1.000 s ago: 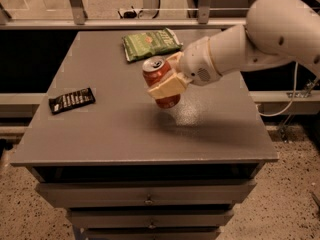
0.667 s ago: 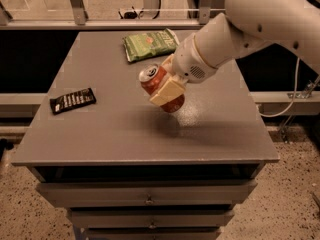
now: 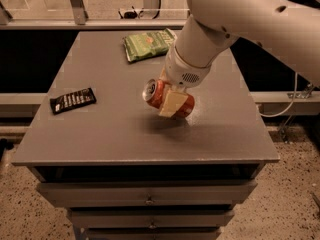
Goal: Knock coke can over
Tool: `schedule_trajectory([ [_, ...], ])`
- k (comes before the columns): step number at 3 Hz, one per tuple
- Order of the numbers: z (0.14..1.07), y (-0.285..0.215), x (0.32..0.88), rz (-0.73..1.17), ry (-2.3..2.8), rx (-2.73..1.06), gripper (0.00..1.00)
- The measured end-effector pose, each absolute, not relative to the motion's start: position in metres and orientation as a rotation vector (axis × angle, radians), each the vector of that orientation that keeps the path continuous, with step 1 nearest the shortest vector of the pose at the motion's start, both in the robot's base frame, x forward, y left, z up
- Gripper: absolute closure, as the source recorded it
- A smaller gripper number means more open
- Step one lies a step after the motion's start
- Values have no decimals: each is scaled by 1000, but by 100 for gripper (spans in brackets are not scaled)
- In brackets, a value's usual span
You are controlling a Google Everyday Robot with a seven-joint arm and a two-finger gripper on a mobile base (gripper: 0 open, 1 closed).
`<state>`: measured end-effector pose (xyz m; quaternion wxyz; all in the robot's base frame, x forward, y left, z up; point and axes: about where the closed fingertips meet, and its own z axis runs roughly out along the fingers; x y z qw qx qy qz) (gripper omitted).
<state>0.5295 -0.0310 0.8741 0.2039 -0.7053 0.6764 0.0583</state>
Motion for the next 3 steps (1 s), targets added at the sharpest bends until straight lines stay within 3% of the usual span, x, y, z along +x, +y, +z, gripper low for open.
schedule_trajectory([
  [2, 866, -30, 525, 83, 1894, -2064, 39],
  [3, 861, -27, 525, 84, 1893, -2084, 8],
])
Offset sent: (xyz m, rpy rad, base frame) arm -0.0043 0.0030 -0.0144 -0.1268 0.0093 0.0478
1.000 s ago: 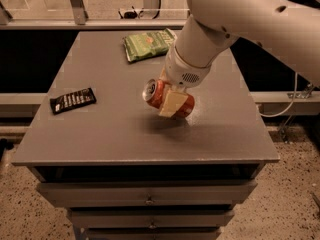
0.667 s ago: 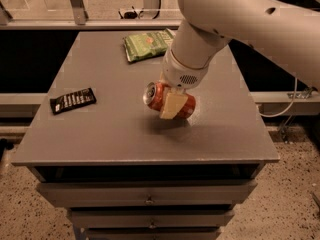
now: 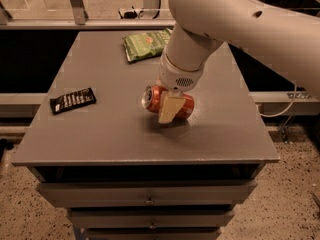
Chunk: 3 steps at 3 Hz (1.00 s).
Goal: Knock coke can over
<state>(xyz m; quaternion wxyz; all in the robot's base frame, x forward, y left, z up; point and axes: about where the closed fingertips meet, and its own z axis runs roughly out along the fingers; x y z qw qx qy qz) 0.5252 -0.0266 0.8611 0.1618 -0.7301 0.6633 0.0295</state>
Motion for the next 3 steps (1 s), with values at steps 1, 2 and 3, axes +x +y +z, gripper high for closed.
schedule_trajectory([
  [1, 859, -25, 526, 88, 1893, -2089, 0],
  [2, 857, -25, 526, 95, 1895, -2088, 0],
  [3, 855, -49, 532, 233, 1905, -1982, 0],
])
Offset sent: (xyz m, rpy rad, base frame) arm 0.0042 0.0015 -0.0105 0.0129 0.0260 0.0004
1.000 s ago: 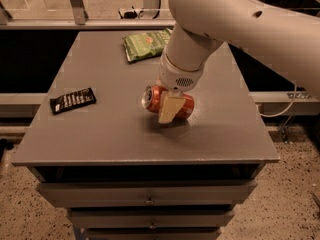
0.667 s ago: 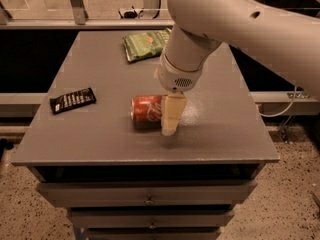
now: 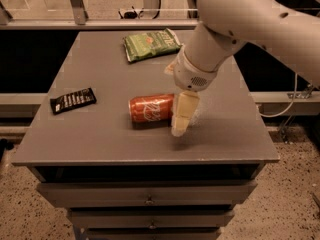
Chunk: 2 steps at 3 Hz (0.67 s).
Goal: Knock coke can over
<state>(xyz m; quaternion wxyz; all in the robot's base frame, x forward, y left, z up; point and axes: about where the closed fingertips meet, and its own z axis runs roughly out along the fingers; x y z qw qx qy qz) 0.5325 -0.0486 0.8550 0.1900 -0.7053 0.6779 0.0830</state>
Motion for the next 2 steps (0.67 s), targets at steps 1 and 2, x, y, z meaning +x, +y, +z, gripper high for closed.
schedule_trajectory([
  [1, 863, -104, 541, 367, 1865, -1794, 0],
  [2, 888, -172, 541, 491, 1793, -1551, 0],
])
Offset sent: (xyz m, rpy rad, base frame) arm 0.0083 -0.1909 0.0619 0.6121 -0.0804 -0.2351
